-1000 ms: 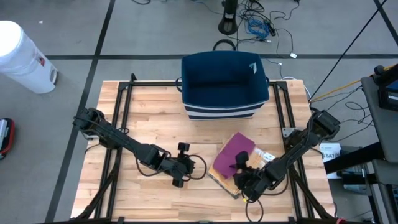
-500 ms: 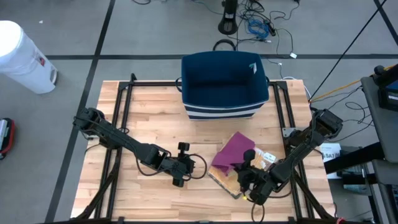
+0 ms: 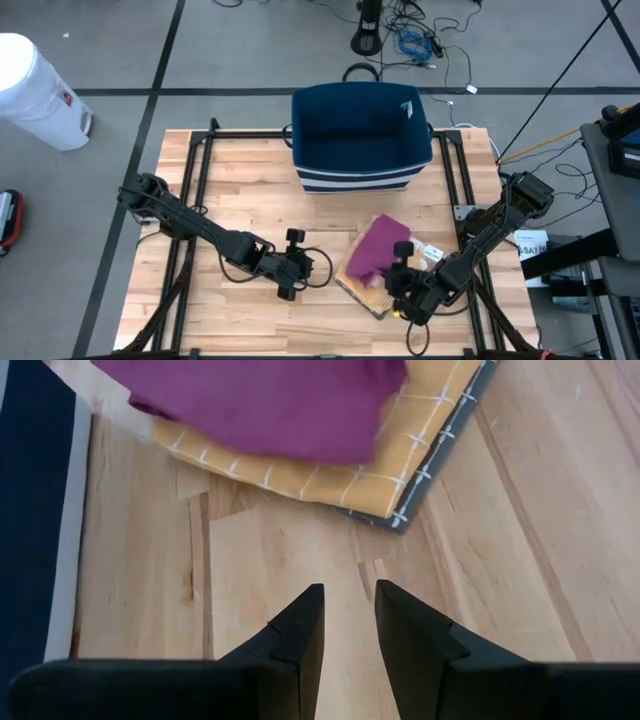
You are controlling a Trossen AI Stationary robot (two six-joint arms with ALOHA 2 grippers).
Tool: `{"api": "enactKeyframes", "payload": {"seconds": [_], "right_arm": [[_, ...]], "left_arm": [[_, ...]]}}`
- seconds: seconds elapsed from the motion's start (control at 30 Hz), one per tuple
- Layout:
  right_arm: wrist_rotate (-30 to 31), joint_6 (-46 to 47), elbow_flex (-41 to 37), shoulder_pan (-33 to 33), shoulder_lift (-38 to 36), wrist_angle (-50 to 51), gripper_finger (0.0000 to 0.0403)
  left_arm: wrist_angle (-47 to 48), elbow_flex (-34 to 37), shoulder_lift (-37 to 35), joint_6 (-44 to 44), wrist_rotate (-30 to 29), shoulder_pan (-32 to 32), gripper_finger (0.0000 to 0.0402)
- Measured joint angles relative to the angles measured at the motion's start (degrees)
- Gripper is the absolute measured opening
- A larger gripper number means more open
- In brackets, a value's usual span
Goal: Fold towel
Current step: Stack the purple towel on the orange patterned towel
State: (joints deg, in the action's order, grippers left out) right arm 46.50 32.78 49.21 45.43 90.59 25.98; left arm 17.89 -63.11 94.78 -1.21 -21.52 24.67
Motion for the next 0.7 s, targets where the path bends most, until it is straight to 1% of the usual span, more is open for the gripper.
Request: {"api": "enactKeyframes", "payload": {"seconds": [0.1,0.2,0.37,0.47,0.53,0.7], "right_arm": [[-8.63,0.81,0.0,0.15,0.0,2.84,0.0],[-12.99,3.5,0.0,1.1,0.0,7.31,0.0],[-17.61,4.25,0.0,2.73,0.0,11.73,0.0],[-20.8,3.43,0.0,3.06,0.0,12.19,0.0002],[-22.56,2.26,0.0,3.04,0.0,10.3,0.0009],[-22.71,-0.43,0.0,2.83,0.0,3.68,0.0042]], "left_arm": [[0.02,0.0,0.0,0.0,0.01,0.0,0.0099],[0.02,0.0,0.0,-0.02,0.0,-0.01,0.0099],[-0.52,0.0,0.0,-0.02,0.0,-0.15,0.0099],[-0.58,0.0,0.0,0.07,0.0,-0.15,0.0099],[-0.63,0.0,0.0,0.07,0.0,-0.15,0.0099],[-1.25,0.0,0.0,0.2,0.02,-0.26,0.0099]]}}
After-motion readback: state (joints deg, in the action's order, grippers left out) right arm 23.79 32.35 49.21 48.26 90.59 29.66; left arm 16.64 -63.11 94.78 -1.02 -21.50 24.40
